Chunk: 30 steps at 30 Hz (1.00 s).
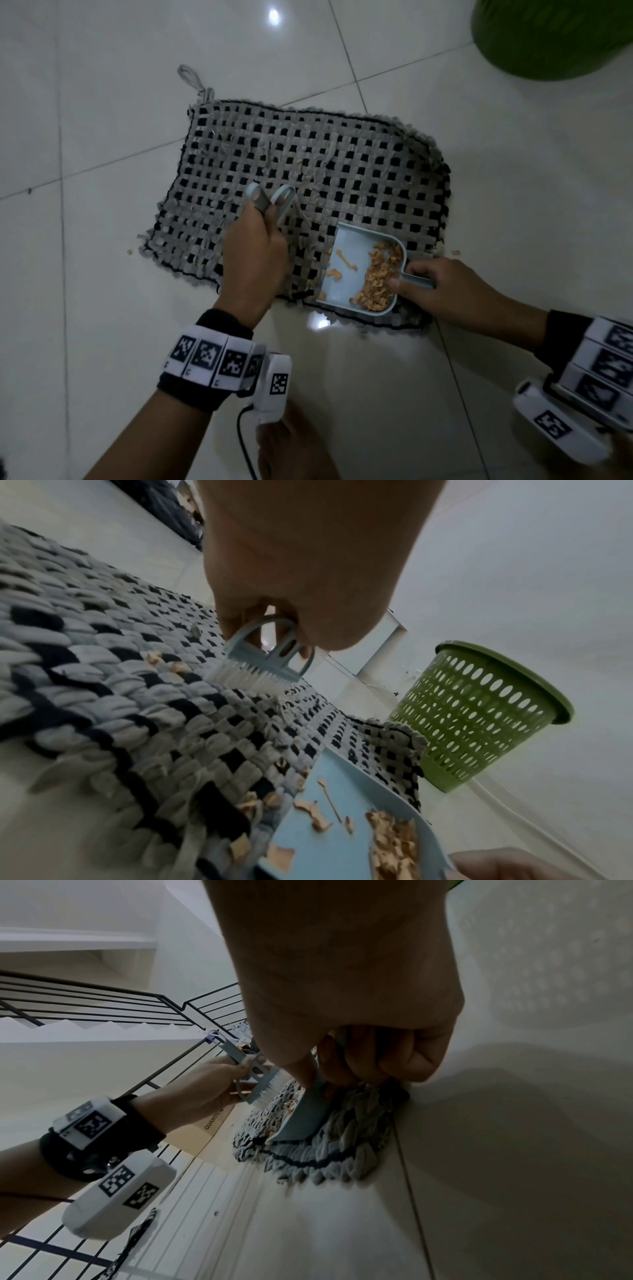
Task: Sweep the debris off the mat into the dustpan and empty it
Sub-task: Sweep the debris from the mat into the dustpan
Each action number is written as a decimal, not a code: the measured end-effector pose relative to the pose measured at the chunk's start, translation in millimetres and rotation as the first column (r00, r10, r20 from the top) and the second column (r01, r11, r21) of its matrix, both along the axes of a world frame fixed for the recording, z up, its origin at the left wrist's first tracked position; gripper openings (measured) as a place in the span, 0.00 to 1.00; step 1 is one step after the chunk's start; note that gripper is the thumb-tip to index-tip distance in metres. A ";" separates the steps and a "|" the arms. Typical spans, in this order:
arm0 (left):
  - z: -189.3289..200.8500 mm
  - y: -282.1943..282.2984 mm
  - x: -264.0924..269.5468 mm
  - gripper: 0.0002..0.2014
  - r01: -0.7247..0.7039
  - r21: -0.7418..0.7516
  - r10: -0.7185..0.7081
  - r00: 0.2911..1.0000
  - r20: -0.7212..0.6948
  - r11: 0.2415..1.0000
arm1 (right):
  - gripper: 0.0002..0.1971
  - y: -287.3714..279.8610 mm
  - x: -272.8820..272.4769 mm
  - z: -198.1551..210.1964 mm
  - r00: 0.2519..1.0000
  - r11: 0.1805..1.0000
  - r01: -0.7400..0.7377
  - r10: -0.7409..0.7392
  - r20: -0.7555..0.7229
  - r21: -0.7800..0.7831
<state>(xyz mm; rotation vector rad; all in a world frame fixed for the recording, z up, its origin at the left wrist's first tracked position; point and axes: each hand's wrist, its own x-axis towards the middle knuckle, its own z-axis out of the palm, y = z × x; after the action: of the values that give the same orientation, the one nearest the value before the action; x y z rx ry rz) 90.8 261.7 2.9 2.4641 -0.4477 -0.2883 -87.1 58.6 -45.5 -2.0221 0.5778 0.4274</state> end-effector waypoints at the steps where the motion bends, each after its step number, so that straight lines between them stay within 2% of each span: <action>1: -1.2 -0.8 0.4 0.10 0.012 0.030 -0.011 1.000 -0.021 0.999 | 0.17 -0.1 0.1 0.1 1.000 1.000 0.001 -0.001 0.000 -0.004; 5: 1.9 -0.9 -6.0 0.16 0.060 0.101 -0.051 0.995 -0.088 0.993 | 0.16 -0.5 -0.2 1.0 1.000 1.000 -0.002 0.001 -0.007 -0.018; 11: -7.6 4.2 -15.8 0.13 0.025 0.001 -0.025 0.999 -0.019 1.000 | 0.15 -0.7 0.1 -0.9 1.000 1.000 0.002 -0.002 0.005 0.005; 14: -8.8 -3.9 -44.7 0.11 0.111 -0.063 -0.115 0.991 -0.065 0.992 | 0.16 -1.4 -0.2 -1.2 1.000 1.000 -0.007 0.007 0.004 0.007; 17: -9.5 -9.0 -69.1 0.13 0.218 -0.087 -0.226 0.969 -0.099 0.972 | 0.16 -1.6 -0.1 -1.3 1.000 1.000 -0.003 0.004 -0.009 0.010; 21: -6.6 -5.8 -60.6 0.13 0.159 -0.159 -0.170 0.984 -0.059 0.975 | 0.16 -1.4 -0.6 0.0 1.000 1.000 -0.001 0.001 -0.009 0.022; 24: -7.3 -4.9 -51.2 0.11 0.150 -0.089 -0.151 0.988 -0.013 0.985 | 0.16 -1.4 -1.1 0.5 1.000 0.999 0.000 0.000 -0.002 0.035; 26: -11.3 -8.9 -57.5 0.10 0.228 0.015 -0.228 0.973 -0.021 0.974 | 0.16 -1.5 -1.0 0.7 1.000 0.999 -0.002 0.002 0.002 0.034; 27: -14.0 -11.2 -63.2 0.11 0.277 0.050 -0.276 0.961 -0.026 0.960 | 0.16 -2.0 -1.3 0.0 1.000 0.999 -0.004 0.004 0.002 0.033; 30: -14.9 -15.6 -82.9 0.24 0.336 -0.040 -0.338 0.933 -0.126 0.941 | 0.18 -3.6 -2.9 -1.5 1.000 1.000 -0.014 0.013 0.003 0.022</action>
<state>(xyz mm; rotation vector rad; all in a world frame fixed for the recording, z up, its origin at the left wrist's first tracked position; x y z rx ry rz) 7.9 246.2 -12.0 2.3241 -0.8135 -0.5815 -90.0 55.0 -46.9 -2.0065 0.5558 0.4370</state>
